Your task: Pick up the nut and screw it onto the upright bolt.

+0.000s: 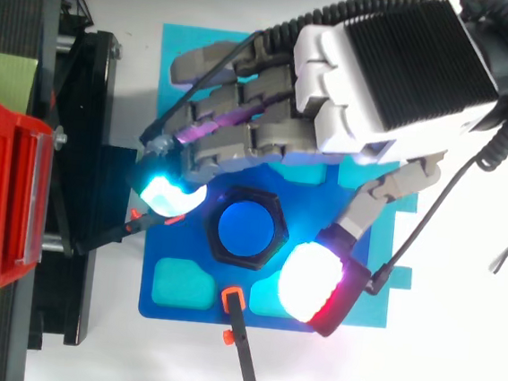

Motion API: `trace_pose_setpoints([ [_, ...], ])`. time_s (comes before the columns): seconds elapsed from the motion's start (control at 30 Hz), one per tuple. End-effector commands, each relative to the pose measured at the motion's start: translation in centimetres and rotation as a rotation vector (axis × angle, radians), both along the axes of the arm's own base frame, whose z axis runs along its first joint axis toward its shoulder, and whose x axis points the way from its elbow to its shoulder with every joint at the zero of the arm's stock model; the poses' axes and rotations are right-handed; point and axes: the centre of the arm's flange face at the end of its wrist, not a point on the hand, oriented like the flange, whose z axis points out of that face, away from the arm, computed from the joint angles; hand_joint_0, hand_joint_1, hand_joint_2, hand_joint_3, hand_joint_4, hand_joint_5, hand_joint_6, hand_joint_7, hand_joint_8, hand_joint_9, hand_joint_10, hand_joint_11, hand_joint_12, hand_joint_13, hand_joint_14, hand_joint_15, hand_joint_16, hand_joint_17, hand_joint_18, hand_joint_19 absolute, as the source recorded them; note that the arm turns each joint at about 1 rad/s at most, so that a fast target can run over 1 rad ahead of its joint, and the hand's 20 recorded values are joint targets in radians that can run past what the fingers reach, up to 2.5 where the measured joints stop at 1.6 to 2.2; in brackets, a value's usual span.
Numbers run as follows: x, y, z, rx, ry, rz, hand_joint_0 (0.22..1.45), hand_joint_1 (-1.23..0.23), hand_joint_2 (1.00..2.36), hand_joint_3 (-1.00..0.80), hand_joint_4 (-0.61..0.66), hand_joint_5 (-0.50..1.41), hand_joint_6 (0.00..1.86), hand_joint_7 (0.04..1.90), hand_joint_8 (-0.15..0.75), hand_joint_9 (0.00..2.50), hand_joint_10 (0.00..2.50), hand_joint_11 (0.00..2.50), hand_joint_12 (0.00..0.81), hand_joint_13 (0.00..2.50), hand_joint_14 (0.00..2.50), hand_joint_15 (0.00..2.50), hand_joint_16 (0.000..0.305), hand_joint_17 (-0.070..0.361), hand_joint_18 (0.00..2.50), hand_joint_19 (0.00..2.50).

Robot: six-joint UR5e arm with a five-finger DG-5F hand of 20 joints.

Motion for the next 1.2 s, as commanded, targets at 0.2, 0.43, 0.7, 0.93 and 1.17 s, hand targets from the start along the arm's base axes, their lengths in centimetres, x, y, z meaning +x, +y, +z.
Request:
trace_pose_setpoints([
  [0.2, 0.0, 0.9, -0.7, 0.002, 0.009, 0.002, 0.44, -0.24, 1.00, -0.50, 0.17, -0.16, 0.50, 0.70, 0.275, 0.79, 0.00, 0.00, 0.339, 0.54, 0.00, 0.00, 0.038, 0.087, 0.31, 0.00],
  [0.43, -0.1, 0.9, -0.7, 0.002, 0.011, 0.002, 0.44, -0.23, 1.00, -0.50, 0.18, -0.15, 0.50, 0.76, 0.283, 0.79, 0.00, 0.00, 0.339, 0.54, 0.00, 0.00, 0.038, 0.086, 0.31, 0.00],
  [0.7, -0.1, 0.8, -0.8, -0.012, 0.008, -0.003, 0.45, -0.24, 1.00, -0.50, 0.22, -0.12, 0.50, 0.89, 0.291, 0.82, 0.00, 0.02, 0.331, 0.55, 0.00, 0.00, 0.036, 0.081, 0.32, 0.00],
  [0.93, -0.8, 0.9, -2.3, -0.012, 0.008, -0.003, 0.46, -0.24, 1.00, -0.50, 0.23, -0.09, 0.50, 1.05, 0.299, 0.85, 0.00, 0.05, 0.323, 0.58, 0.00, 0.00, 0.034, 0.076, 0.34, 0.00],
  [1.17, -0.8, 0.5, -2.2, -0.004, -0.002, -0.005, 0.46, -0.25, 1.00, -0.50, 0.20, -0.06, 0.50, 1.19, 0.304, 0.91, 0.00, 0.07, 0.318, 0.61, 0.00, 0.00, 0.032, 0.073, 0.38, 0.00],
])
